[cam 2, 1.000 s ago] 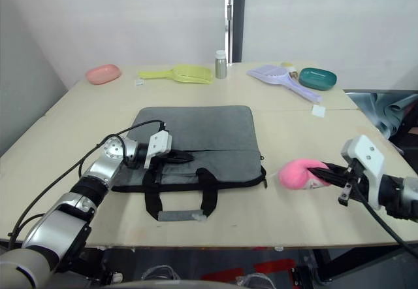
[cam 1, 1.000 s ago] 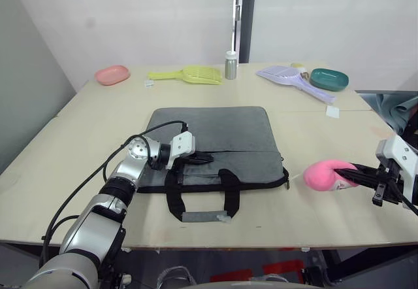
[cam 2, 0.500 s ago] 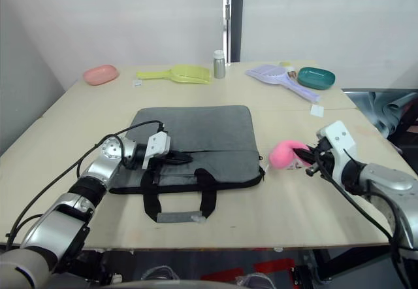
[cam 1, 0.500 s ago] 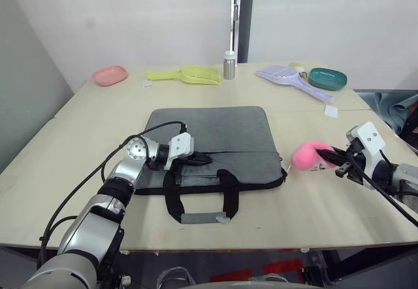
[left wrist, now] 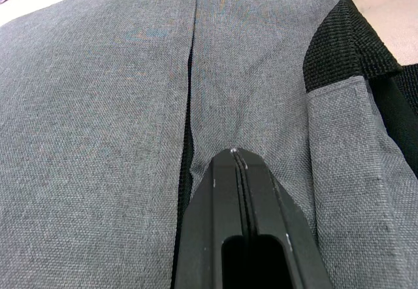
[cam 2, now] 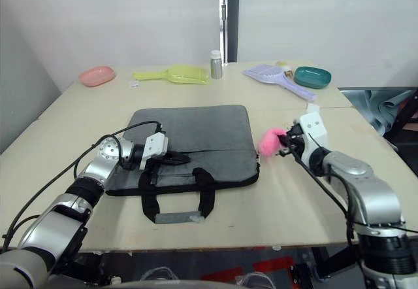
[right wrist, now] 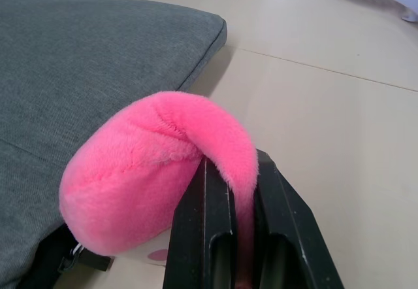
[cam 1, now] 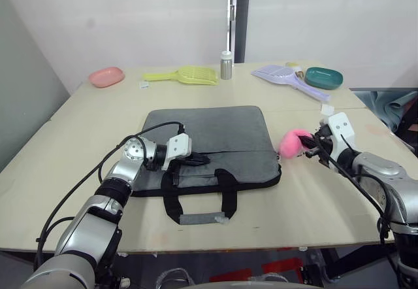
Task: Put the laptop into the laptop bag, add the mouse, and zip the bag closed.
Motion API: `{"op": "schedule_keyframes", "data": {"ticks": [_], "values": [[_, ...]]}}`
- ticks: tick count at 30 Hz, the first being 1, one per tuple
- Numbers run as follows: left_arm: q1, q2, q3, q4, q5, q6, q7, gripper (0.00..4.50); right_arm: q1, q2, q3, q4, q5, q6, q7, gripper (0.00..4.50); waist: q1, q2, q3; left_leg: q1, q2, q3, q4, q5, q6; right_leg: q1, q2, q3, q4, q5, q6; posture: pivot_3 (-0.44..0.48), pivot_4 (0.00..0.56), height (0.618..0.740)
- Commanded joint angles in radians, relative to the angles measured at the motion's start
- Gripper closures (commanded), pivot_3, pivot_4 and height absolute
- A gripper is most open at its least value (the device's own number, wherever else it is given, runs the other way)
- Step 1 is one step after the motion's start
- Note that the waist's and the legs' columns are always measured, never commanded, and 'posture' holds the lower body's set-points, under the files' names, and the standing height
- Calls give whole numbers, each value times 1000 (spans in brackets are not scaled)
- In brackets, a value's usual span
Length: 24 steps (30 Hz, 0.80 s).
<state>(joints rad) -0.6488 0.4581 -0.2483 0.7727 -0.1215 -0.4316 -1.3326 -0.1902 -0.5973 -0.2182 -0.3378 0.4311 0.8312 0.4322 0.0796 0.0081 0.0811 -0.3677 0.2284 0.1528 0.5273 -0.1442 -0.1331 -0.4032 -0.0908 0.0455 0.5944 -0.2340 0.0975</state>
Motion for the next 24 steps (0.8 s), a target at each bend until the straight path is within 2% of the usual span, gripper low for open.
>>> {"op": "schedule_keyframes", "data": {"ticks": [1,9,10,11,15,21,24], "values": [[113,33,-80,123,115,54,-32,4500,-27,15,-13,-3,-11,-17,-28,4487,-2,0,0,0,0,0,0,0,0,0,0,0,0,0,0,0,150,740],[123,29,-24,89,50,47,-47,4500,16,-14,-50,-39,45,17,39,4487,-11,1,0,0,0,1,0,0,0,0,0,0,0,1,-1,0,150,740],[121,28,-17,84,43,48,-48,4500,20,-13,-62,-43,59,20,45,3755,-12,1,0,0,0,1,-1,0,0,0,0,0,0,2,-1,0,150,740],[120,29,-12,82,39,49,-49,4500,23,-14,-70,-45,68,20,50,3535,-13,1,0,0,0,1,-1,0,-1,0,0,0,0,2,-1,0,150,740],[120,35,8,58,27,58,-52,4500,32,-33,-95,-39,61,-9,61,2175,-13,2,1,0,0,1,-3,-1,-1,-1,0,-1,0,8,-12,0,150,740],[121,44,28,37,17,75,-54,4500,34,-87,-148,-29,69,-49,102,73,-14,2,4,0,0,1,-3,-1,-1,-1,0,-1,-1,8,-11,0,150,740],[130,51,47,-3,-9,105,-62,4500,24,-145,-179,-29,77,-73,156,29,-17,3,6,-1,1,2,-3,-1,-1,-2,1,-1,-1,8,-12,0,150,740]]}}
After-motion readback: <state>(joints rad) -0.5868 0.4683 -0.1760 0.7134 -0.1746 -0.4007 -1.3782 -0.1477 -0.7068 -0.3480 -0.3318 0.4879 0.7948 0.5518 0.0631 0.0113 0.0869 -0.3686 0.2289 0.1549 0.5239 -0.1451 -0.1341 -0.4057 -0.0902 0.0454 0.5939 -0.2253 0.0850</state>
